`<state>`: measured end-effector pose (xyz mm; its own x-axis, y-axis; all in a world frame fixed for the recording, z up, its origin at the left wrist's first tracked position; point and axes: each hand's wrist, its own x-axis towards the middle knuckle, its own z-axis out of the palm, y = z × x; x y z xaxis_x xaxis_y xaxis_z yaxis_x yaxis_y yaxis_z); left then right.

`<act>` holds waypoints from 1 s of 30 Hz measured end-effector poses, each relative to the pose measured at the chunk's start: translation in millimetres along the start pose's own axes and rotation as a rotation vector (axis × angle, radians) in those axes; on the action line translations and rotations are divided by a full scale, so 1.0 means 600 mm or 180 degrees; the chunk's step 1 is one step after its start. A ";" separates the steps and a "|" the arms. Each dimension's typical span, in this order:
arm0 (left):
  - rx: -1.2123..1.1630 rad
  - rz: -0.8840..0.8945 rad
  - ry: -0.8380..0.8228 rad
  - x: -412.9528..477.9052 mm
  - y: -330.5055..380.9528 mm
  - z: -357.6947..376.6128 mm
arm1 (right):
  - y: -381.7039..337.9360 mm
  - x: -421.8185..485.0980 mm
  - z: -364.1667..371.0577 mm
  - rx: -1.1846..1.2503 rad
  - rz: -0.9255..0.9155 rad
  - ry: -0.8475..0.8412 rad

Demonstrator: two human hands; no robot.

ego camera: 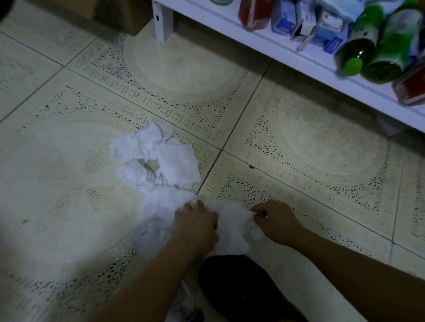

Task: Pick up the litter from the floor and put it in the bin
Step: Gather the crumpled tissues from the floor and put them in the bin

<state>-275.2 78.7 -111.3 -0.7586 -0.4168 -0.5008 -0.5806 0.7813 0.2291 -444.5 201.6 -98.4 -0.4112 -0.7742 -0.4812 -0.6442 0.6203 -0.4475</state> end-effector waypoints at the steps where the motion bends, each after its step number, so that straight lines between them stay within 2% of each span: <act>1: -0.0014 -0.0045 0.0197 0.000 0.004 -0.002 | -0.002 0.000 -0.002 0.0004 0.0011 0.0034; 3: -0.0309 -0.0171 0.0396 -0.005 -0.001 -0.007 | -0.007 0.001 -0.009 0.0118 0.0082 0.0152; 8: -0.1871 -0.0554 0.0667 -0.027 -0.041 -0.047 | -0.031 0.002 -0.041 0.0578 0.0203 0.0209; 11: -0.2320 -0.0822 0.0876 -0.039 -0.066 -0.077 | -0.049 0.005 -0.064 0.0737 0.0241 0.0253; 15: -0.2365 -0.0466 0.1435 -0.056 -0.093 -0.116 | -0.100 0.014 -0.102 0.1059 -0.0008 0.0358; 19: -0.2343 -0.0612 0.1869 -0.065 -0.125 -0.167 | -0.182 0.032 -0.147 0.1654 -0.0155 -0.0121; 25: -0.2723 -0.0953 0.2277 -0.138 -0.197 -0.273 | -0.333 0.053 -0.221 0.0890 -0.1093 -0.0408; 28: -0.2475 -0.0988 0.2275 -0.200 -0.236 -0.318 | -0.431 0.060 -0.255 0.0606 -0.1589 -0.0590; 30: -0.2317 -0.1171 0.2548 -0.254 -0.266 -0.344 | -0.512 0.058 -0.265 0.0611 -0.1873 -0.0595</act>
<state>-127.8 -78.5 100.7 -0.3263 -0.9450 -0.0217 -0.6422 0.2048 0.7386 -363.3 -36.1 142.5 0.1059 -0.9675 -0.2297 -0.5939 0.1237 -0.7950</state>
